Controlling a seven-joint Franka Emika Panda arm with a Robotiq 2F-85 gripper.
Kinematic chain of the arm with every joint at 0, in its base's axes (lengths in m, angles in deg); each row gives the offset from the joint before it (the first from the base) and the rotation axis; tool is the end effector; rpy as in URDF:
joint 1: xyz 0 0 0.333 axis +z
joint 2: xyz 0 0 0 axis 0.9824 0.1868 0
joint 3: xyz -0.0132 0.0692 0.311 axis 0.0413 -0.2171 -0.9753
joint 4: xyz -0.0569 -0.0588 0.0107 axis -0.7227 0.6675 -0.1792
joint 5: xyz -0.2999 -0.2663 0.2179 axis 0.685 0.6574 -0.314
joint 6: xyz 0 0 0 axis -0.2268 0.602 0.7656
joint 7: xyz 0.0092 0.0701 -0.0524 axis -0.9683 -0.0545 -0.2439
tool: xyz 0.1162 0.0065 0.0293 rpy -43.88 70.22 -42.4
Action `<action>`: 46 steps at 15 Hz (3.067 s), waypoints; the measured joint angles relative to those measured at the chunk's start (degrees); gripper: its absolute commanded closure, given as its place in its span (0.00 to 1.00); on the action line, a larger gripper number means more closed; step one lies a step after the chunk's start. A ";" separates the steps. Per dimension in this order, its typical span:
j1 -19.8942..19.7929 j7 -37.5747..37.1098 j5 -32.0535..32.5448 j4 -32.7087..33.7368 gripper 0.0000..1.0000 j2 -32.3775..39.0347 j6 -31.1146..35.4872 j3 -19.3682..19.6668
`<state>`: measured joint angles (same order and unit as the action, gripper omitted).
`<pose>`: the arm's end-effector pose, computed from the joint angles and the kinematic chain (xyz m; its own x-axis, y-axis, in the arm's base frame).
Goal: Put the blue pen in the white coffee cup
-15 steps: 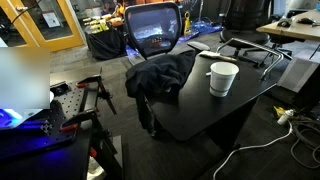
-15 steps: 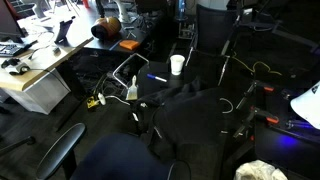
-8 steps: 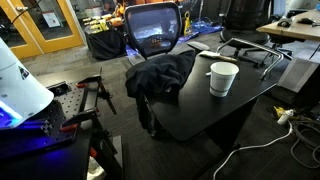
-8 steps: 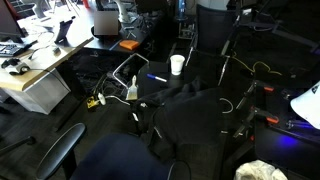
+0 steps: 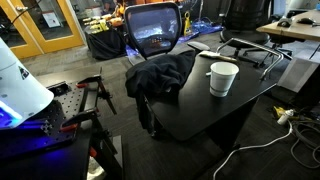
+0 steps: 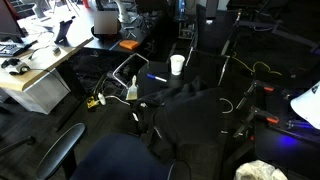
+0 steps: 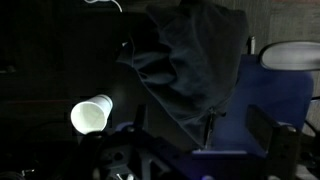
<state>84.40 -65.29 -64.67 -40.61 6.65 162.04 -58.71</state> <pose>0.5663 0.0976 0.4316 0.9820 0.1816 -0.0510 0.1822 -0.9832 0.0068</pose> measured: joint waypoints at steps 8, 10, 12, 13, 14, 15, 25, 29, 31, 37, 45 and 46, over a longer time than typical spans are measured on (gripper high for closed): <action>-2.56 -1.30 2.06 2.51 0.00 13.16 21.23 2.84; -2.99 -1.29 2.08 3.13 0.00 16.77 26.80 3.53; -3.17 -1.29 2.12 3.76 0.00 20.25 31.92 4.17; -3.20 -1.29 2.13 4.18 0.00 21.98 34.14 4.48; -3.20 -1.29 2.14 4.65 0.00 23.59 35.93 4.72; -3.20 -1.29 2.18 5.17 0.00 25.13 37.46 4.92; -3.11 -1.29 2.26 9.93 0.00 33.00 40.64 5.39; -3.11 -1.29 2.26 10.10 0.00 33.01 40.64 5.38; -3.12 -1.28 2.26 10.19 0.00 33.34 40.64 5.38; -3.15 -1.28 2.25 14.48 0.00 38.87 40.66 5.38; -3.22 -1.25 2.25 24.30 0.00 49.70 40.66 5.57; -3.21 -1.25 2.25 25.50 0.00 50.95 40.66 5.57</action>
<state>81.19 -66.53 -62.42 -15.11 57.59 202.70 -53.13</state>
